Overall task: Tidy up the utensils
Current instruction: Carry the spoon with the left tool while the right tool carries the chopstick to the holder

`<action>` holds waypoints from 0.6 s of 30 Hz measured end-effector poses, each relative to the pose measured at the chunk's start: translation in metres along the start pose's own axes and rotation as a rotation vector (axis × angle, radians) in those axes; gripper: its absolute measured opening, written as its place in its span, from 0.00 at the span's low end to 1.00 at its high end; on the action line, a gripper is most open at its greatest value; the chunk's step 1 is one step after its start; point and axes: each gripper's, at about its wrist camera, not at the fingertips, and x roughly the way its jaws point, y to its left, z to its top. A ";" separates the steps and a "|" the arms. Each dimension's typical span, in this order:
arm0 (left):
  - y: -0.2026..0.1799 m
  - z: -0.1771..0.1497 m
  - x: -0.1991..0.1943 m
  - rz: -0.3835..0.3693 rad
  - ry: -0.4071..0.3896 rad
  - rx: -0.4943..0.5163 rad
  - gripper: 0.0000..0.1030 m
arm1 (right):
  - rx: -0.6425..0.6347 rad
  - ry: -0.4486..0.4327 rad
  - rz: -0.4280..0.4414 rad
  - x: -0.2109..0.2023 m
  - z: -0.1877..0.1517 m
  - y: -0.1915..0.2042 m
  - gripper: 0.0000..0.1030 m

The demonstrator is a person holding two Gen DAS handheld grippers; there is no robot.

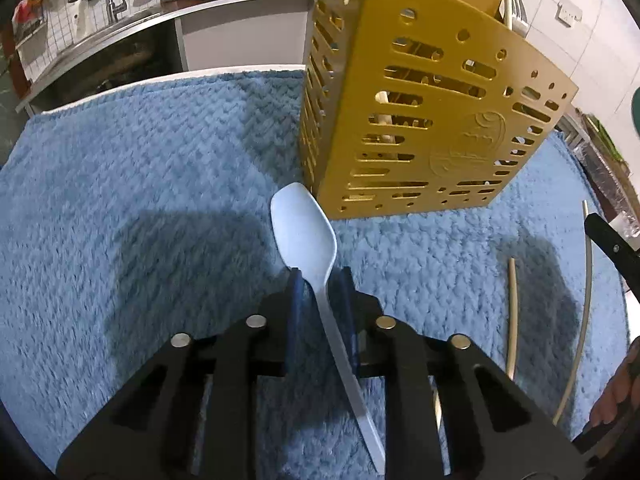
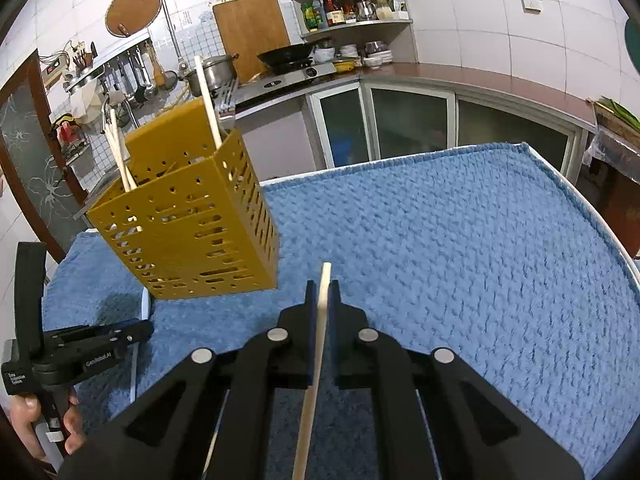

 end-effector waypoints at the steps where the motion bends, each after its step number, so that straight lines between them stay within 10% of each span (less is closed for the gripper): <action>1: 0.000 0.001 0.001 -0.002 0.004 -0.002 0.11 | 0.002 0.002 0.001 0.001 0.001 -0.001 0.06; 18: -0.004 -0.002 -0.055 0.002 -0.202 0.054 0.03 | -0.013 -0.090 0.046 -0.033 0.014 0.013 0.05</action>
